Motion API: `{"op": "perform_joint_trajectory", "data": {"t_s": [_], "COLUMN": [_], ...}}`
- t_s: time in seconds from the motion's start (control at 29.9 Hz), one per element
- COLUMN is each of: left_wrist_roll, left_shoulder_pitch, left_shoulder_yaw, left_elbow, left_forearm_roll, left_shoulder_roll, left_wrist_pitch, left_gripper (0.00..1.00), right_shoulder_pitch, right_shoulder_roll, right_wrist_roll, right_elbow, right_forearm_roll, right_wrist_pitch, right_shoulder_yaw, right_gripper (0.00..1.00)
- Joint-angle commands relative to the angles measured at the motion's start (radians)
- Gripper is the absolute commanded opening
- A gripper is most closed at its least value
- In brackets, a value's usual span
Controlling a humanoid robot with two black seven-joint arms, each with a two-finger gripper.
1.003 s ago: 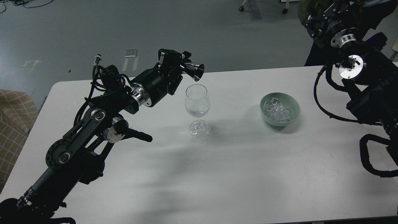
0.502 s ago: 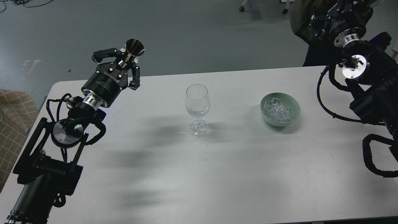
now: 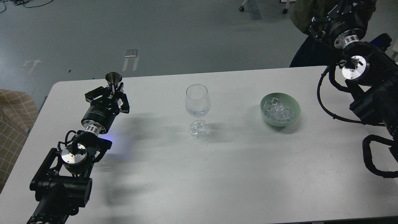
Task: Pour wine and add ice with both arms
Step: 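Turn the jigger upright and move it back with the left gripper, then set the jigger on the table and open the left gripper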
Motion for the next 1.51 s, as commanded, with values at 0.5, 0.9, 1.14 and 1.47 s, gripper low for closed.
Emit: {"op": "perform_joint_trajectory", "data": {"t_s": [0.5, 0.9, 1.14, 1.47], "left_wrist_roll": [-0.013, -0.013, -0.012, -0.013], "left_shoulder_pitch": [-0.087, -0.104, -0.104, -0.104], "left_shoulder_yaw": [0.0, 0.0, 0.0, 0.002], "left_elbow": [0.199, 0.202, 0.202, 0.202], "left_forearm_roll": [-0.006, -0.008, -0.008, -0.006], "left_shoulder_roll": [-0.001, 0.0, 0.005, 0.002], "left_wrist_pitch": [0.005, 0.017, 0.017, 0.017], "left_gripper": [0.09, 0.38, 0.41, 0.45], "right_shoulder_pitch": [-0.018, -0.019, -0.018, -0.019], "right_shoulder_roll": [0.0, 0.004, 0.004, 0.001], "right_wrist_roll": [0.0, 0.002, 0.002, 0.002], "right_elbow": [0.0, 0.001, 0.001, 0.001], "right_forearm_roll": [0.0, 0.0, 0.0, 0.0], "right_wrist_pitch": [-0.005, -0.006, -0.006, -0.006], "right_shoulder_yaw": [0.0, 0.0, 0.002, 0.0], "right_gripper": [1.0, 1.0, 1.0, 1.0]}}
